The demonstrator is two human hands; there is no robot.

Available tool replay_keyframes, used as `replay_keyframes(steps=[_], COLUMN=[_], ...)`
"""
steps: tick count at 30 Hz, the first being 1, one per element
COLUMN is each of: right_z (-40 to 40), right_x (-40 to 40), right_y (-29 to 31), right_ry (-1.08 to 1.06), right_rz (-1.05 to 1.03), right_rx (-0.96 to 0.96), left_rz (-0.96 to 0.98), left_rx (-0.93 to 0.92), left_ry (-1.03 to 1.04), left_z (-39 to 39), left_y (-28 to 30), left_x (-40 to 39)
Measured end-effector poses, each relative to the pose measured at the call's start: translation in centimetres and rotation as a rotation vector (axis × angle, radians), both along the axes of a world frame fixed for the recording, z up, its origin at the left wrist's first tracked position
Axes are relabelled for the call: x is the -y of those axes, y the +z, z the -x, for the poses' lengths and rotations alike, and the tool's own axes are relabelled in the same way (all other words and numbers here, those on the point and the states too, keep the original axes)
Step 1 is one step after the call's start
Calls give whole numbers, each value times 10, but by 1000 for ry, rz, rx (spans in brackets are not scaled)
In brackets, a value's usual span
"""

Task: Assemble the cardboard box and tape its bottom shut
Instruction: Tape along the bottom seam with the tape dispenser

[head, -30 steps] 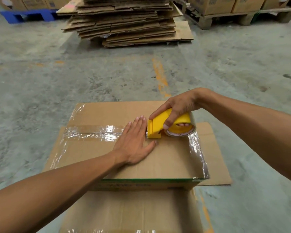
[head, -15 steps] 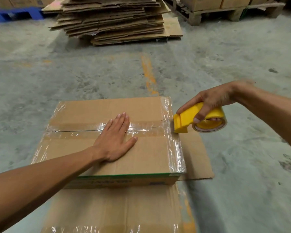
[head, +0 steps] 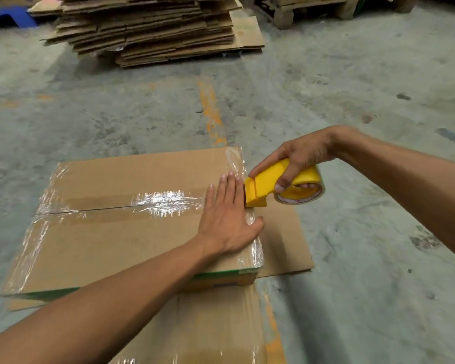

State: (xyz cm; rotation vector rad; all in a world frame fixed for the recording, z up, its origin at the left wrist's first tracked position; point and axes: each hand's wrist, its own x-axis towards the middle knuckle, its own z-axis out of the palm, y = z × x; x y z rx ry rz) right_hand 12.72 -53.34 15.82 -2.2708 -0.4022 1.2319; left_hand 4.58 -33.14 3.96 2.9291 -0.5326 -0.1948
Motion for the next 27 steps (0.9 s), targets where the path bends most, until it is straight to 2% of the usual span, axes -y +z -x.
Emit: replay_keyframes(steps=[4, 12, 16, 18, 20, 22, 25, 27], right_z=[2, 11, -3, -11, -4, 10, 24, 29], right_x=[17, 61, 42, 36, 36, 44, 50, 53], right_y=[-6, 4, -29, -55, -80, -99, -81, -59], right_ry=[-42, -82, -188, -185, -13, 37, -158, -197], right_rz=[-74, -15, -11, 79, 305, 344, 232, 231], right_rx=[-65, -32, -214, -258, -298, -329, -301, -213], left_rz=[15, -4, 20, 29, 35, 42, 10, -51], left_rx=[22, 15, 26, 31, 24, 15, 30, 56], left_ry=[4, -23, -138, -169, -173, -191, -216, -286], left_z=[3, 2, 3, 3, 2, 3, 1, -1], left_y=[-2, -4, -2, -1, 0, 1, 3, 7], left_x=[-2, -3, -10, -13, -15, -16, -12, -7])
